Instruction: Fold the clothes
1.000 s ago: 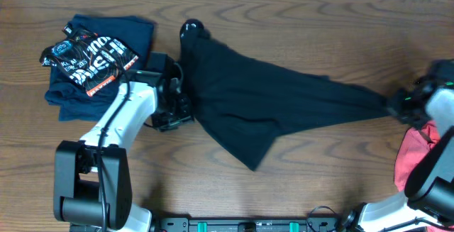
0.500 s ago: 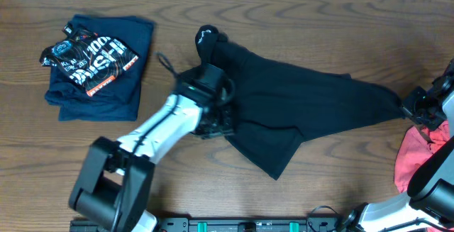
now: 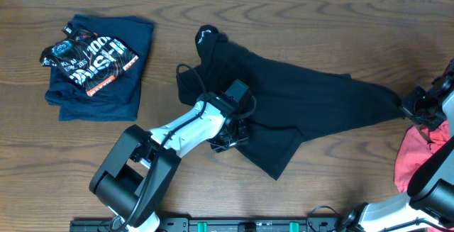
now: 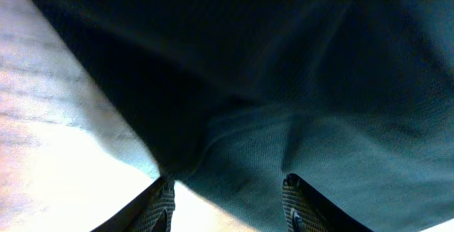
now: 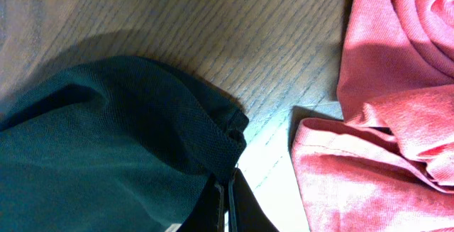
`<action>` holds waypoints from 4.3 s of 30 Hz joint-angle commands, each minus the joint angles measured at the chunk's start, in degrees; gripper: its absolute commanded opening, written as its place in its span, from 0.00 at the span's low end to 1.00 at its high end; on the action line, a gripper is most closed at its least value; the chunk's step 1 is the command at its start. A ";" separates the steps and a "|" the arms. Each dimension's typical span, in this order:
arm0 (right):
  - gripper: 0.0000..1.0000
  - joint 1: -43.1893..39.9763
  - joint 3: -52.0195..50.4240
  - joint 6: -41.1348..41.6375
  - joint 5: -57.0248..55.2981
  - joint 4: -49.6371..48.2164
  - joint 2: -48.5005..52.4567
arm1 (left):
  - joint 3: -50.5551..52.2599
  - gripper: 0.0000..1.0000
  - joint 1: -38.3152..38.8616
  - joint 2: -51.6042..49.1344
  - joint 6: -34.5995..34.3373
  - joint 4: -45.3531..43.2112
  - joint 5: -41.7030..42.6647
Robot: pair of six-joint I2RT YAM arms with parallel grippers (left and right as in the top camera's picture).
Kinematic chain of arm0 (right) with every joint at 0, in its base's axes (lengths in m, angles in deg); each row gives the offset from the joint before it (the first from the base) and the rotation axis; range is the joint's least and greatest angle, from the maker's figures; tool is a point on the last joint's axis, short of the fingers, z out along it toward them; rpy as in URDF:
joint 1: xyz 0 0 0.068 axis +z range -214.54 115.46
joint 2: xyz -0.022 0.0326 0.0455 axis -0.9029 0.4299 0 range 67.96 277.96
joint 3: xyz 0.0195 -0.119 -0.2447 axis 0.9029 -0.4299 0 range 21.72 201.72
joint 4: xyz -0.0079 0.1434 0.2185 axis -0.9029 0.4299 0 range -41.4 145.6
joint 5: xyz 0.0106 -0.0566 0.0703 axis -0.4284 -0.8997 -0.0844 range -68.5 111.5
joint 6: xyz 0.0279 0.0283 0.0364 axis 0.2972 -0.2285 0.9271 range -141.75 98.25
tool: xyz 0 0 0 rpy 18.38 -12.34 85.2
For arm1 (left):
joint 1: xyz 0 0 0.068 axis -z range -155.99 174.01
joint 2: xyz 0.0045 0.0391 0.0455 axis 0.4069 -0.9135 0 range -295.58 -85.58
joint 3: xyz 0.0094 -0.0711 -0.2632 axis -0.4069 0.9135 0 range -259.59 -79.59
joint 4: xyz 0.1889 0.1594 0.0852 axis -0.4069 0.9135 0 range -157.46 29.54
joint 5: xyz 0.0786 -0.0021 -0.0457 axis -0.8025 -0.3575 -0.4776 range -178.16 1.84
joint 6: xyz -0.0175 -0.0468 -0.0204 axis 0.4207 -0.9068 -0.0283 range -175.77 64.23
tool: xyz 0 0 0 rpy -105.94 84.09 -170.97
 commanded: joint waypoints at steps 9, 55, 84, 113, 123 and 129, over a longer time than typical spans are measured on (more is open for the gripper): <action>0.01 0.63 0.24 -0.74 -0.35 0.13 0.02 | 0.94 0.06 -0.20 -2.95 -0.55 -1.90 -10.97; 0.01 -1.14 38.62 -6.05 11.69 24.55 -24.68 | -31.50 0.06 -33.05 42.05 31.08 5.66 -5.75; 0.01 8.28 38.62 -4.79 9.70 24.11 -1.66 | -30.88 0.30 -19.61 5.35 33.66 1.25 3.89; 0.01 8.31 38.62 -6.80 8.39 27.74 -1.66 | -30.91 0.50 -0.92 -22.01 26.69 -28.46 4.15; 0.01 8.31 38.62 -6.80 8.39 28.15 -1.66 | -30.88 0.50 -0.92 -24.85 24.30 -28.65 2.62; 0.01 8.31 38.62 -6.78 8.41 28.28 -1.66 | -30.88 0.50 -0.33 -26.25 23.63 -29.68 2.67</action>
